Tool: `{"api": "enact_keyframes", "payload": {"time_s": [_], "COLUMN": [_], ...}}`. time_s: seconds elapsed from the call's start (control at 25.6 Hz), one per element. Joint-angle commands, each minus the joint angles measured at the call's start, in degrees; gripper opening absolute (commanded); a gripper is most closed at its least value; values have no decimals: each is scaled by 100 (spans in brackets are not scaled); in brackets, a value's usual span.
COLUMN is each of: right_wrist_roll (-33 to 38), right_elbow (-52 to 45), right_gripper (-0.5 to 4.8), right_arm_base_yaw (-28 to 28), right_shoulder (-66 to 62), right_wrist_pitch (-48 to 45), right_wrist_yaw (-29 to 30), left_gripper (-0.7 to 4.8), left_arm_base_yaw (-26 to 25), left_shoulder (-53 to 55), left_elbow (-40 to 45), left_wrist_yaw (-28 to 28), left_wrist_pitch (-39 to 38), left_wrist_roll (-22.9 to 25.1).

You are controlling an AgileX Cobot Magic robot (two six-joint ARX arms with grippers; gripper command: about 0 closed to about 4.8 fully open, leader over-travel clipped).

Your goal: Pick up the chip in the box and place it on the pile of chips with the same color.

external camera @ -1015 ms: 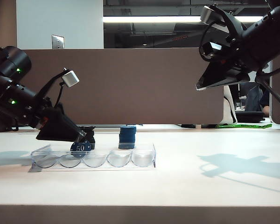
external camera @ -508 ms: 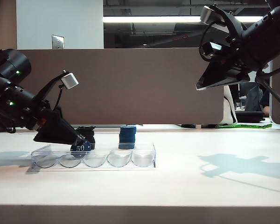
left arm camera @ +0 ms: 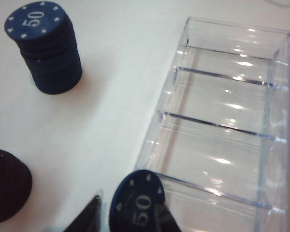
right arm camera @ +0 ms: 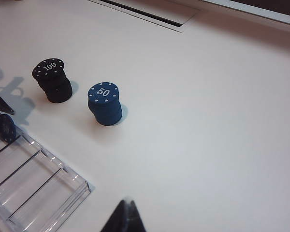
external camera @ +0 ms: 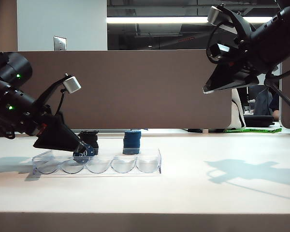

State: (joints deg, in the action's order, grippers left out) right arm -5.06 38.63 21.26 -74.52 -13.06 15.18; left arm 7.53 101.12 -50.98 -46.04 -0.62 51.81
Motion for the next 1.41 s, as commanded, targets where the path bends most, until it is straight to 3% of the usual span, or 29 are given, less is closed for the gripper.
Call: {"api": "enact_keyframes", "payload": {"time_s": [0.04,0.94,1.09,1.41], "right_wrist_roll": [-17,-17,-17,-17], "right_elbow": [28,28,28,28], "right_gripper": [-5,-5,-5,-5], "right_arm_base_yaw": [9,9,9,9], "right_shoulder": [17,15,15,15], "right_wrist_pitch": [-92,-90,-90,-90], "right_wrist_yaw": [0,0,0,0], "left_gripper": [131,115,80,79], "left_arm_base_yaw": [-2,-2,-2,-2], "left_shoulder": [-9,-9,-9,-11], "left_elbow": [-28,-28,-28,-28], "left_wrist_yaw": [-50,-289,-291,-417], "left_wrist_pitch": [-46,-48,-46,-33], "left_wrist_roll": [7,2,2,0]}}
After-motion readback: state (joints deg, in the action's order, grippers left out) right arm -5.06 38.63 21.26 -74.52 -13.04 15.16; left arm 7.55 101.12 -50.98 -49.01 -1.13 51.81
